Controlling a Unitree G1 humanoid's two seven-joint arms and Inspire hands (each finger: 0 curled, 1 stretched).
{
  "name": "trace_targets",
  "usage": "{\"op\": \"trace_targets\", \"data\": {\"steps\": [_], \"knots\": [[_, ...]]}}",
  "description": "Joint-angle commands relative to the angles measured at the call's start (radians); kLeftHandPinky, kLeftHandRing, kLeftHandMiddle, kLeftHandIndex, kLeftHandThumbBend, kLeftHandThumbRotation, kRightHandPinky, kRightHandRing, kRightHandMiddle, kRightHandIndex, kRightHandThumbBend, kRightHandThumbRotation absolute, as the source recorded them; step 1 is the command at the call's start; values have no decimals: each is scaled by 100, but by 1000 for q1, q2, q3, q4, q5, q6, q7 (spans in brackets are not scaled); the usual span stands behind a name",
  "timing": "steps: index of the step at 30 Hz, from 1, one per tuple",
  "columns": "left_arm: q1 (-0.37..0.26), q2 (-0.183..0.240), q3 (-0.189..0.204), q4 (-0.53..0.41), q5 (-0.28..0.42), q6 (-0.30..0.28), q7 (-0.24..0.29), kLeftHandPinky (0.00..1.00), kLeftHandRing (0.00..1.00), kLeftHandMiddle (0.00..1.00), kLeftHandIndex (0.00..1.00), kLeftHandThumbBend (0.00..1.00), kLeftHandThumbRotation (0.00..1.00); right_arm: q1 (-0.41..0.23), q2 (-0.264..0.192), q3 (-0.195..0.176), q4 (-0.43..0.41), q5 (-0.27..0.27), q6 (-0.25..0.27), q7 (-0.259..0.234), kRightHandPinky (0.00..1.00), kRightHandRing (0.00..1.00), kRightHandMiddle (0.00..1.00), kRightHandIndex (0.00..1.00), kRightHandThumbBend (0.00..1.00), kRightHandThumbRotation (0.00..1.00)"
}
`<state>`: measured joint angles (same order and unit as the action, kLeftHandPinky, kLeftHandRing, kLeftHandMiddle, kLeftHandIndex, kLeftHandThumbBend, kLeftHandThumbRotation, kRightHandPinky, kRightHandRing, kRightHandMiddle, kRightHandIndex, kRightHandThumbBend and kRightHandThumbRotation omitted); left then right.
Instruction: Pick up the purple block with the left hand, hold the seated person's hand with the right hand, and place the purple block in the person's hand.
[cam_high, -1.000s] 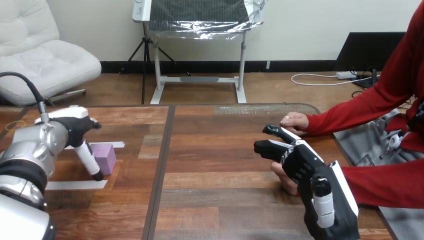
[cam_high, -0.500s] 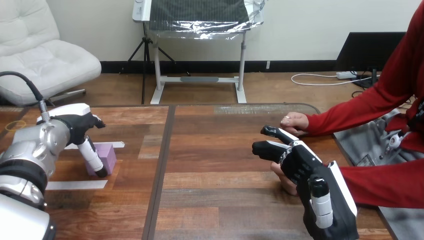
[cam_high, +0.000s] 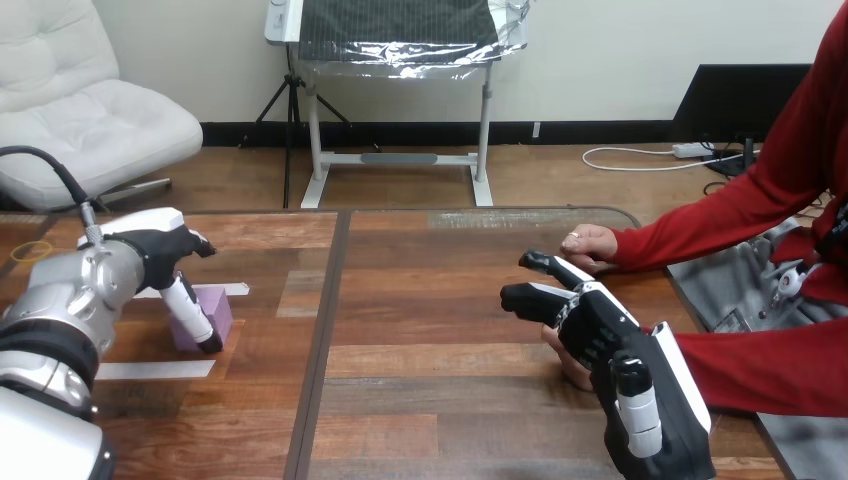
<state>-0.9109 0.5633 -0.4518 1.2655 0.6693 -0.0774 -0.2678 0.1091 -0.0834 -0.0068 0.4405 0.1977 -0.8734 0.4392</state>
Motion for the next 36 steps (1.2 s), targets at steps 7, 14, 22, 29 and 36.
{"op": "trace_targets", "data": {"steps": [7, 14, 22, 29, 36], "knots": [[-28, -24, 2, -10, -15, 7, -6, 83, 94, 92, 86, 94, 3, -65, -11, -7, -51, 1, -9, -10, 83, 77, 76, 86, 94, 100], [-24, -39, -32, -2, 15, 19, -34, 81, 96, 94, 85, 91, 3, -57, -5, -3, -67, 3, -20, -12, 83, 77, 76, 86, 94, 100], [-18, -51, -57, 2, 35, 13, -48, 87, 97, 95, 85, 86, 4, -50, -1, 0, -81, 2, -27, -16, 82, 77, 76, 85, 95, 100], [-12, -64, -85, 6, 61, 14, -45, 93, 97, 94, 86, 84, 5, -36, 1, 1, -104, 3, -27, -19, 82, 77, 76, 85, 96, 100], [-7, -75, -110, 9, 79, 12, -34, 97, 96, 94, 86, 82, 6, -26, 1, 3, -123, 9, -29, -17, 82, 77, 76, 85, 96, 100]]}}
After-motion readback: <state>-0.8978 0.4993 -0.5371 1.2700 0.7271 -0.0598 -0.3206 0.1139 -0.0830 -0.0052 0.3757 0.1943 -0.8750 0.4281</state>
